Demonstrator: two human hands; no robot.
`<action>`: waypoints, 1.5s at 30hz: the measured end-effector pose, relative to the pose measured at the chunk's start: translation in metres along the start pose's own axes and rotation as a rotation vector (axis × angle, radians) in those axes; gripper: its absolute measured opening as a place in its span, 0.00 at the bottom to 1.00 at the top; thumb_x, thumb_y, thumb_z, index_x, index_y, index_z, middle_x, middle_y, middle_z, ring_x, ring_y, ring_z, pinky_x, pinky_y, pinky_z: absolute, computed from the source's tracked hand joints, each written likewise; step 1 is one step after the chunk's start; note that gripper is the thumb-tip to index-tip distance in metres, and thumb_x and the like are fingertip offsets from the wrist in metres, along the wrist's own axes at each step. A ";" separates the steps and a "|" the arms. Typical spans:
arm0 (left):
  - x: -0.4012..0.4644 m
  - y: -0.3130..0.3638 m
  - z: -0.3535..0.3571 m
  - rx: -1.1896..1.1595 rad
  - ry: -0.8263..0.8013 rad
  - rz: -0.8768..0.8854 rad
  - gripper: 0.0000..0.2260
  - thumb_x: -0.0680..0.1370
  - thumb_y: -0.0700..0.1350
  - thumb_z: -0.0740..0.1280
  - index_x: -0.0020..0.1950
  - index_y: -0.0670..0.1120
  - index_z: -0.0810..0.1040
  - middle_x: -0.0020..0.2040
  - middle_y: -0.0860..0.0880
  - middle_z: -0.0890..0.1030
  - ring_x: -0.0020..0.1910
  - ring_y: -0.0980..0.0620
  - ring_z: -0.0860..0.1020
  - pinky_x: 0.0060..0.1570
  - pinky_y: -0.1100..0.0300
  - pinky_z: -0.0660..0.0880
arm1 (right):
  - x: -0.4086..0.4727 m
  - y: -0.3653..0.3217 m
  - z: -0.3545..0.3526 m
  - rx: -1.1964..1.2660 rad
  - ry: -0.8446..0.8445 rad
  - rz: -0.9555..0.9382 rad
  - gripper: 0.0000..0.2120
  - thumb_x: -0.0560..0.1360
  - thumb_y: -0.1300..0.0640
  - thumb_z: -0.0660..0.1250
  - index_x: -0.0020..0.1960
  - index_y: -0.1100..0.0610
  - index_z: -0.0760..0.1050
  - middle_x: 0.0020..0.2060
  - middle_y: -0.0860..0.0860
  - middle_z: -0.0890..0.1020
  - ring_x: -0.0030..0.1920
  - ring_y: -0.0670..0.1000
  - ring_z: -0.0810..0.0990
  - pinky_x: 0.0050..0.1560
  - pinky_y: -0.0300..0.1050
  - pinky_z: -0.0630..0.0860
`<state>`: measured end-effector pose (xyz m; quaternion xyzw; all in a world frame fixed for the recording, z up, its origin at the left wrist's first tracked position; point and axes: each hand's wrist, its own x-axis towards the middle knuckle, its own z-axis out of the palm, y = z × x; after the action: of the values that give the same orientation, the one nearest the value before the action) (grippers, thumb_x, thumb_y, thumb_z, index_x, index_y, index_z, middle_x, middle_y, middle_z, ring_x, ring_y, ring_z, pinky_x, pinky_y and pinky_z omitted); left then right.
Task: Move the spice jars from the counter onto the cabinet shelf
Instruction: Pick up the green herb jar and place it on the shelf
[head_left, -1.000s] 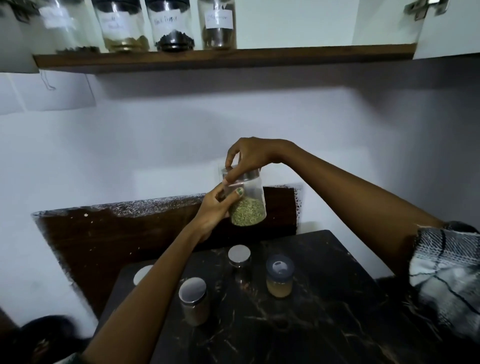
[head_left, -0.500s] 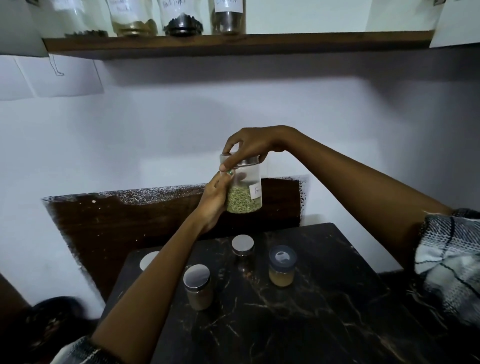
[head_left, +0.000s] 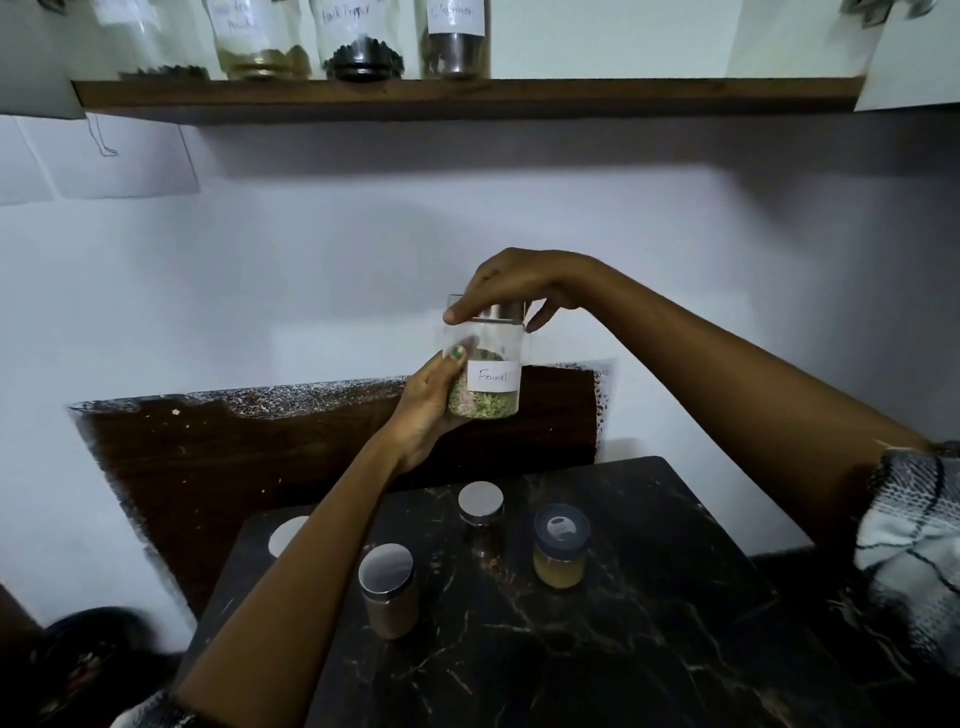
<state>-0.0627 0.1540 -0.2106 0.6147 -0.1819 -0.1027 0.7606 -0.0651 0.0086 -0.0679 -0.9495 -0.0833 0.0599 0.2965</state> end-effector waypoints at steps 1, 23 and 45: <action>0.001 -0.001 -0.001 -0.016 -0.014 -0.013 0.24 0.70 0.60 0.63 0.65 0.54 0.74 0.59 0.49 0.81 0.59 0.50 0.78 0.54 0.51 0.77 | -0.001 0.001 -0.002 0.034 -0.013 -0.007 0.25 0.63 0.41 0.75 0.53 0.55 0.78 0.43 0.49 0.80 0.43 0.50 0.78 0.44 0.44 0.78; 0.011 -0.017 -0.018 0.064 -0.167 0.003 0.25 0.65 0.43 0.74 0.61 0.52 0.75 0.58 0.50 0.82 0.59 0.54 0.79 0.58 0.61 0.75 | 0.013 0.013 -0.005 0.081 0.268 0.016 0.22 0.60 0.39 0.76 0.39 0.55 0.74 0.33 0.51 0.73 0.30 0.48 0.70 0.32 0.38 0.69; 0.093 0.144 0.057 0.126 -0.015 0.523 0.17 0.74 0.42 0.70 0.63 0.47 0.76 0.56 0.52 0.82 0.55 0.58 0.80 0.51 0.69 0.76 | -0.014 0.016 -0.065 0.762 0.609 -0.528 0.21 0.82 0.59 0.54 0.73 0.46 0.60 0.68 0.46 0.70 0.68 0.49 0.70 0.66 0.46 0.67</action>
<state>-0.0109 0.0997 -0.0468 0.5922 -0.3464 0.1045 0.7200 -0.0667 -0.0431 -0.0229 -0.6964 -0.2014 -0.2680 0.6346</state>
